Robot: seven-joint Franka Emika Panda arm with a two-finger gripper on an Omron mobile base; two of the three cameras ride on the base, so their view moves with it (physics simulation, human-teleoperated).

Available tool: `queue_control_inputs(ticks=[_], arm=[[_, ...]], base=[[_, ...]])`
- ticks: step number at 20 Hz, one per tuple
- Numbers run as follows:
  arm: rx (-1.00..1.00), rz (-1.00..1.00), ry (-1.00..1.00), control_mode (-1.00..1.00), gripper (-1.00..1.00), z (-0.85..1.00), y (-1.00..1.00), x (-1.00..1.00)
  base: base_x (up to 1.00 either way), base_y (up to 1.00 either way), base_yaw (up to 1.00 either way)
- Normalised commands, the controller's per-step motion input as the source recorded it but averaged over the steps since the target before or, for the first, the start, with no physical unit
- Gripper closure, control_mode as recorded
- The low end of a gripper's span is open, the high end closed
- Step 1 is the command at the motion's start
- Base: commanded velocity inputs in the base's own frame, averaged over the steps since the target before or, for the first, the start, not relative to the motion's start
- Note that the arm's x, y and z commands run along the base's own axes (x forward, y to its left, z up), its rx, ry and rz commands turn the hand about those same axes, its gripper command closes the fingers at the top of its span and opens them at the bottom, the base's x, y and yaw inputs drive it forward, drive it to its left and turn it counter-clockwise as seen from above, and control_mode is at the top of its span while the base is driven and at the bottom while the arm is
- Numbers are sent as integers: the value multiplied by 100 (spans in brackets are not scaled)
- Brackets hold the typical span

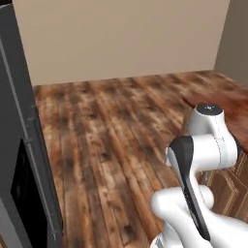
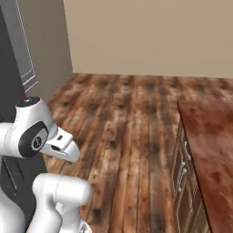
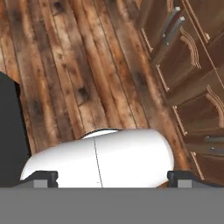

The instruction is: Place one of the steaks on the plate and the other in the bowl. Then place the bowl in the fridge.

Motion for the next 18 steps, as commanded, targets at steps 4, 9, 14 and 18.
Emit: queue_control_inputs(ticks=[4,9,14,18], arm=[[0,0,0,100,-100,0,0,0],[0,0,0,100,-100,0,0,0],[0,0,0,100,-100,0,0,0],[0,0,0,100,-100,0,0,0]], base=[[98,0,38],[61,0,61],[2,-15,93],[-24,-45,84]])
